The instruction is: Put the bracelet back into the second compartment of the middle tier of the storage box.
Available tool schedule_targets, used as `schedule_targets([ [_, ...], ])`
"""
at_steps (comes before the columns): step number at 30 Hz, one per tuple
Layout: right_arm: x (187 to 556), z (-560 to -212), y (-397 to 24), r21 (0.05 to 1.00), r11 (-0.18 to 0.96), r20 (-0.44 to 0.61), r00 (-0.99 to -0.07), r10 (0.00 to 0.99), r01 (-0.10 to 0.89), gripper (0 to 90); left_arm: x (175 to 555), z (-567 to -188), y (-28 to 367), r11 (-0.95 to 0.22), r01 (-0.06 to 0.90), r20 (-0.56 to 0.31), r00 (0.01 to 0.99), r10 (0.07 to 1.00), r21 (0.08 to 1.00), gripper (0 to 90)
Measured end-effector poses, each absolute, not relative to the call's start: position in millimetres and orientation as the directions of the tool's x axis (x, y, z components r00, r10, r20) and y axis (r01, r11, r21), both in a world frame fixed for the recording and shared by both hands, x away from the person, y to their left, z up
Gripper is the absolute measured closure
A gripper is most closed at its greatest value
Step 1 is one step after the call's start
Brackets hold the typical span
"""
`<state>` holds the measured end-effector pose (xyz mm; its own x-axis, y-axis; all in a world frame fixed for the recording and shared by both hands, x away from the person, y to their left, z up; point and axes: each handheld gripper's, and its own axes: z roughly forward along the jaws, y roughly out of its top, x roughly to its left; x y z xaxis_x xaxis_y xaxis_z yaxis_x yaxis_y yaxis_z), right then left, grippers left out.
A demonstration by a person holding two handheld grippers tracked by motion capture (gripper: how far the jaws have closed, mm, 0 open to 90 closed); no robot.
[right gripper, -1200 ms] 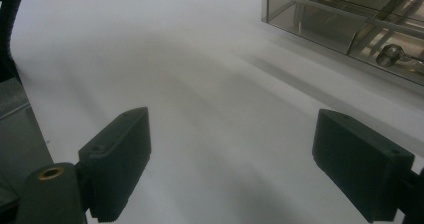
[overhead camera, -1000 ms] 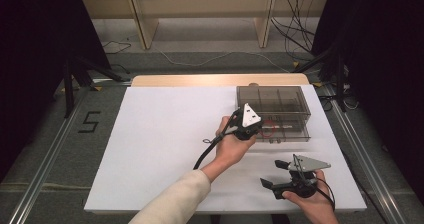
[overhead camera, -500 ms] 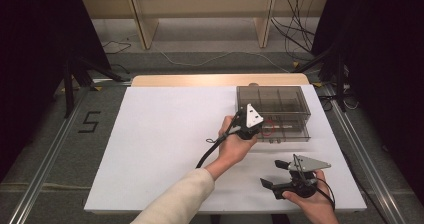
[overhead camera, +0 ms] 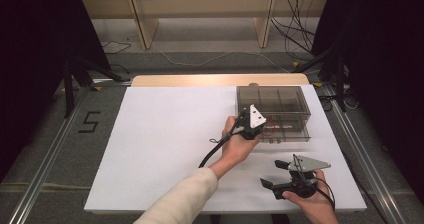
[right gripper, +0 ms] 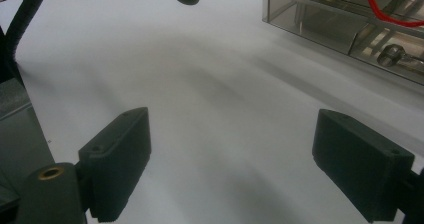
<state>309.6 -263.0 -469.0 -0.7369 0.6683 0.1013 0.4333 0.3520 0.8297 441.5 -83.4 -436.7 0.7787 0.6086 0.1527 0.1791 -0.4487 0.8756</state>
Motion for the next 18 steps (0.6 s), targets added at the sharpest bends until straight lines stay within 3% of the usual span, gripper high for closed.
schedule_targets([
  [18, 309.9, -469.2, -263.6, 0.828, 0.351, 0.104, -0.735, 0.67, 0.437, 16.5, 442.9, -440.9, -93.9, -0.452, 0.176, 0.149, 0.79, 0.594, 0.874, 87.5],
])
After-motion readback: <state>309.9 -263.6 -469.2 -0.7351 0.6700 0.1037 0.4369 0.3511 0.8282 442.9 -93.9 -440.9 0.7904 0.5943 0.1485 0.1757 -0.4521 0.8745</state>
